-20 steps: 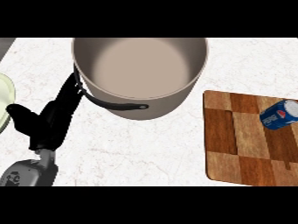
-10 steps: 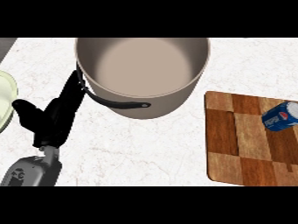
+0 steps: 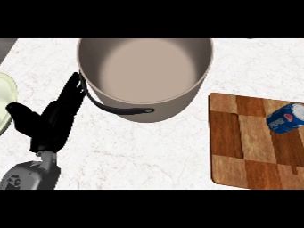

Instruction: Pick the can from the cutting board and place it in the pot

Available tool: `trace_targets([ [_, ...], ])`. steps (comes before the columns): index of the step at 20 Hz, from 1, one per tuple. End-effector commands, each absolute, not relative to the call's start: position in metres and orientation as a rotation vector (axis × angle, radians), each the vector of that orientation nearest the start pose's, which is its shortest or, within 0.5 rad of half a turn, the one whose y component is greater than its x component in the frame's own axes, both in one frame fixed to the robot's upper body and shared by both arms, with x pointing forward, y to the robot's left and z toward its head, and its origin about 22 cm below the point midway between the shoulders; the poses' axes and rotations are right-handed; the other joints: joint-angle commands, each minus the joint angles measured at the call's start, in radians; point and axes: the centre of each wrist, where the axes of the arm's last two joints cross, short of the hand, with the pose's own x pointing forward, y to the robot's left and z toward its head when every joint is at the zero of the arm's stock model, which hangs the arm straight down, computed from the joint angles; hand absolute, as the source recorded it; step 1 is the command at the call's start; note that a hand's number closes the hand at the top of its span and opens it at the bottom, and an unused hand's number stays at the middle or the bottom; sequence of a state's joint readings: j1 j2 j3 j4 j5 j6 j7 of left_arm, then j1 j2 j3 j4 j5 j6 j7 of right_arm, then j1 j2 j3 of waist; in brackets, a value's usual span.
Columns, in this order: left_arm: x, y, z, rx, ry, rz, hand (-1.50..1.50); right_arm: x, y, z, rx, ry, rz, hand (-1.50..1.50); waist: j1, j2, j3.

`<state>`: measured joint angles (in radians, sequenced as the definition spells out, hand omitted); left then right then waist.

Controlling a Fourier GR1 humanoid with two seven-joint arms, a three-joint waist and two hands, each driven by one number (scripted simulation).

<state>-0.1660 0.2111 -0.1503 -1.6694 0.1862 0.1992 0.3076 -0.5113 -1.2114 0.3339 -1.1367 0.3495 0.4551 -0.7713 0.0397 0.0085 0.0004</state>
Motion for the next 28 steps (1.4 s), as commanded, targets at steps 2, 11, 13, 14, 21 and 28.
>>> trace_targets([
  [2,0.268,0.206,0.070,-0.006,-1.465,-0.025,0.00,0.318,-0.452,0.211,-0.255,-1.317,1.778,-1.50,-0.021,-0.005,0.000],
  [11,0.262,0.229,0.065,-0.002,-1.480,-0.027,0.00,0.328,-0.439,0.186,-0.206,-1.402,1.715,-1.50,-0.030,-0.008,-0.001],
  [13,0.255,0.235,0.059,-0.004,-1.490,-0.006,0.00,0.322,-0.449,0.174,-0.209,-1.395,1.714,-1.50,-0.031,-0.008,0.000],
  [14,0.269,0.237,0.067,0.013,-1.473,-0.023,0.00,0.333,-0.431,0.183,-0.199,-1.436,1.698,-1.50,-0.032,-0.007,-0.001],
  [21,0.268,0.230,0.065,0.018,-1.476,-0.001,0.00,0.334,-0.408,0.162,-0.301,-1.319,1.689,-1.50,-0.036,-0.009,-0.001],
  [28,0.263,0.220,0.071,0.010,-1.457,-0.005,0.00,0.331,-0.389,0.146,-0.339,-1.263,1.757,-1.50,-0.042,-0.010,-0.001],
])
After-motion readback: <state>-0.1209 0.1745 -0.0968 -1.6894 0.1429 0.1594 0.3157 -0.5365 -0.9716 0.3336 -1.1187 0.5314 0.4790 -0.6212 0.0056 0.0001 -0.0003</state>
